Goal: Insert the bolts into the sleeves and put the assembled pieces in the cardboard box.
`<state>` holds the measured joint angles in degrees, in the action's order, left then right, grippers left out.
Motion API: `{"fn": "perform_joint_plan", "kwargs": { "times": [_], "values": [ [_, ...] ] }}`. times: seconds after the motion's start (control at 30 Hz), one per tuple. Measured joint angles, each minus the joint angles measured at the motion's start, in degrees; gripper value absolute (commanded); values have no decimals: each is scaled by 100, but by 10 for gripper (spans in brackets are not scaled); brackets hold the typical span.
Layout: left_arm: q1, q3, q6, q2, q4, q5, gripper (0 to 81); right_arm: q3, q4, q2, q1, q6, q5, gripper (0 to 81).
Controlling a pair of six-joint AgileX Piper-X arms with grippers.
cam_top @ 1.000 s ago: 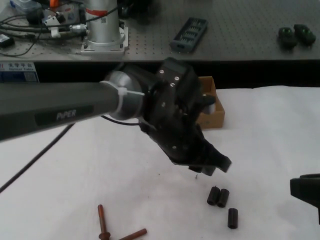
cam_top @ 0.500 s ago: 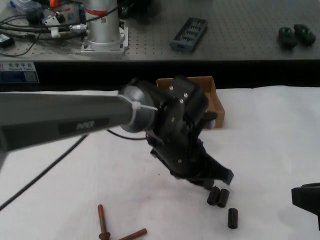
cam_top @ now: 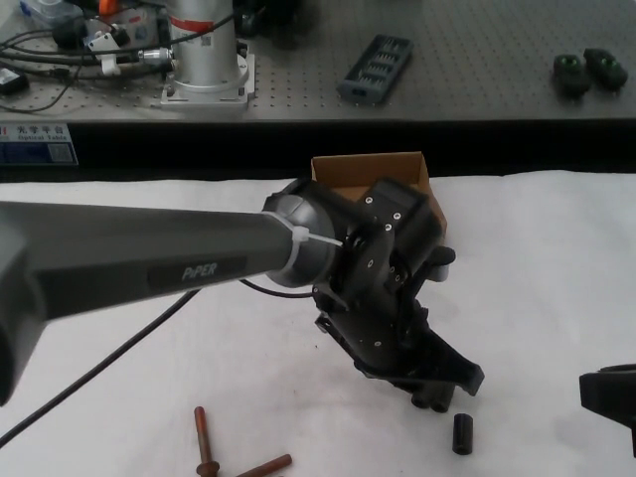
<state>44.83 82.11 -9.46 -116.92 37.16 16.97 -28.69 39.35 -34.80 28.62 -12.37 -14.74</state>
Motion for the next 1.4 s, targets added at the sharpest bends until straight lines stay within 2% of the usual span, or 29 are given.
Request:
{"fn": "perform_joint_plan", "kwargs": {
  "times": [0.37, 0.93, 1.4],
  "values": [
    [16, 0, 0, 0, -13, -488, 233, 0, 0, 0, 0, 0, 0, 184],
    [320, 34, -36, -96, -184, -528, 233, 0, 148, 0, 10, 0, -207, 184],
    [328, 225, -213, -323, -259, -451, 233, 0, 369, 0, 10, 165, -219, 184]
  ]
}}
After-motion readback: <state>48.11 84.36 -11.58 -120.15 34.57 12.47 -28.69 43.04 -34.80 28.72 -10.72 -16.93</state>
